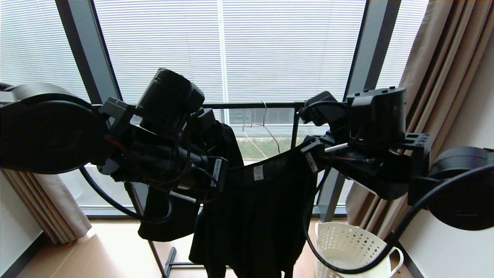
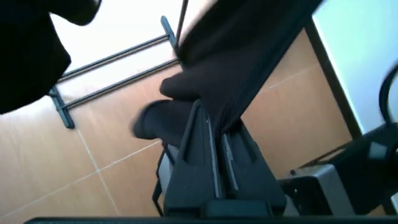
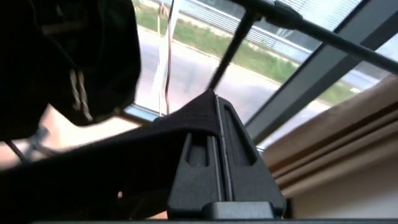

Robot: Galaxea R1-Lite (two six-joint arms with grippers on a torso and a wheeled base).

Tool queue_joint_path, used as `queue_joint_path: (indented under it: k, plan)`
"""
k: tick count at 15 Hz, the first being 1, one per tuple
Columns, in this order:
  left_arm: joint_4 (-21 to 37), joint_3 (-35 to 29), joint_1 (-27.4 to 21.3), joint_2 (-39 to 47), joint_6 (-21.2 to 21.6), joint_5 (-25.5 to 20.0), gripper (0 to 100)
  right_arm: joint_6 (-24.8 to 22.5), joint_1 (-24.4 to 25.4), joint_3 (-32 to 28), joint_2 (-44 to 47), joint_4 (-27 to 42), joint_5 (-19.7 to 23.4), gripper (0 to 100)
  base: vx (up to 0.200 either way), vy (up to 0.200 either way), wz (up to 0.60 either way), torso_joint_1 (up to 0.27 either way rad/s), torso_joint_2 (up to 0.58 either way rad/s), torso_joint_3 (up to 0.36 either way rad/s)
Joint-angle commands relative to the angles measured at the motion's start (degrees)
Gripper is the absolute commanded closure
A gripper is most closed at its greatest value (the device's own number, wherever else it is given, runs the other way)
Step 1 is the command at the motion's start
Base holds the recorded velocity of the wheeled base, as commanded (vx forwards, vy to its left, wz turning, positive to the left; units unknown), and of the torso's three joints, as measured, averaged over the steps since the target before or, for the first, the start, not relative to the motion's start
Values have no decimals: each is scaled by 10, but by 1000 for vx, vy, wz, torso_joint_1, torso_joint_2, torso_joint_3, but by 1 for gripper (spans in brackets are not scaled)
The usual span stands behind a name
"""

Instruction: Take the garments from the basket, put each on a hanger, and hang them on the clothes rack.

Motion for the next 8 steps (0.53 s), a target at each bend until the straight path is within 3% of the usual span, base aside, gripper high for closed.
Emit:
queue_joint_path:
  k: [1,4,8]
  plan:
    - [-1,-45,21,38,-1,0,100,-24,46,52,-32,0,2,100,0,0,0,0,0,0]
    - [-1,-94,24,66,-1,0,100,-27,100,69,-30,1,5,100,0,0,0,0,0,0]
    - [1,-127,22,72,-2,1,100,-27,96,70,-27,3,5,100,0,0,0,0,0,0]
